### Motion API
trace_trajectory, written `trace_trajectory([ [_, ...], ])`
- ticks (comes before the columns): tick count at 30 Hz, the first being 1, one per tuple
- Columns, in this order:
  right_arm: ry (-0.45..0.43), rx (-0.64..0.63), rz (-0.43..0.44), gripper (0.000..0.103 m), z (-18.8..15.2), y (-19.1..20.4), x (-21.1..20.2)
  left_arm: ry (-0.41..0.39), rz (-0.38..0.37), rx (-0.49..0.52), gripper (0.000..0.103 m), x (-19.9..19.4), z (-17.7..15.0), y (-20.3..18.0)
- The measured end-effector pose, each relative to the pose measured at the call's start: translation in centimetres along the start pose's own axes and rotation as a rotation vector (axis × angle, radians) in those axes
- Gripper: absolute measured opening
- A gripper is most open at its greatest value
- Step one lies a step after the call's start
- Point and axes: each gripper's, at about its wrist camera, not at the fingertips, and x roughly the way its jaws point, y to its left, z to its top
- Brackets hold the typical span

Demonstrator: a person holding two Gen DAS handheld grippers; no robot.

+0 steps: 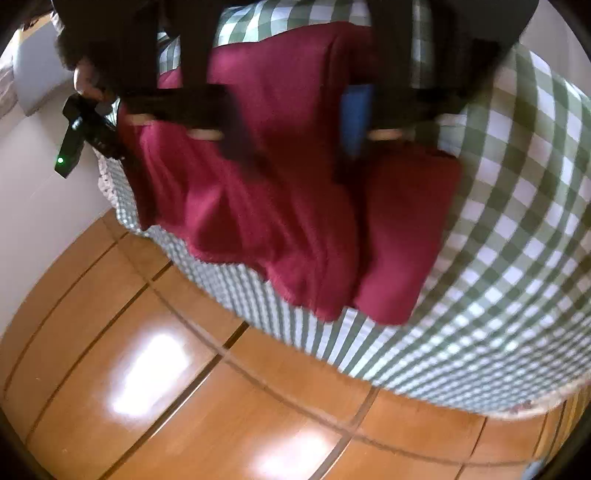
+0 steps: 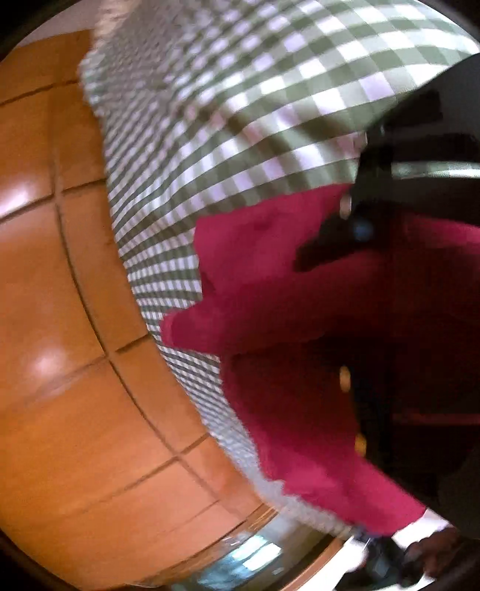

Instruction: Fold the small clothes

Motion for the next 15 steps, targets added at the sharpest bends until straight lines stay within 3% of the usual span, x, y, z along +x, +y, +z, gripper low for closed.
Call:
trace_trajectory([
  [1, -0.001, 0.048, 0.050, 0.013, 0.3, -0.6, -0.4, 0.000, 0.004, -0.011, 0.011, 0.0, 0.1, 0.1],
  [3, -0.013, 0.138, 0.171, 0.010, 0.7, -1.7, -1.5, -0.021, -0.039, -0.054, 0.010, -1.1, 0.6, 0.4],
  [6, 0.023, 0.186, 0.259, 0.010, 1.1, -2.1, -2.0, -0.046, -0.056, -0.067, 0.007, -3.1, 1.1, 0.9],
  [10, 0.094, 0.100, 0.127, 0.010, 0.1, -1.7, -0.3, -0.025, -0.012, -0.042, 0.007, -3.5, 0.4, 1.9],
  [12, 0.087, 0.058, 0.066, 0.012, -0.5, -1.1, 0.3, 0.013, -0.006, -0.068, 0.007, -2.3, -0.5, 2.7],
  [14, 0.059, 0.004, 0.026, 0.030, -0.3, 0.2, -0.1, 0.017, 0.005, -0.069, 0.007, -1.7, -1.1, 2.9],
  [15, 0.012, -0.046, -0.018, 0.052, 0.1, 1.2, -0.9, 0.017, 0.000, -0.067, 0.007, -1.4, -1.3, 2.9],
])
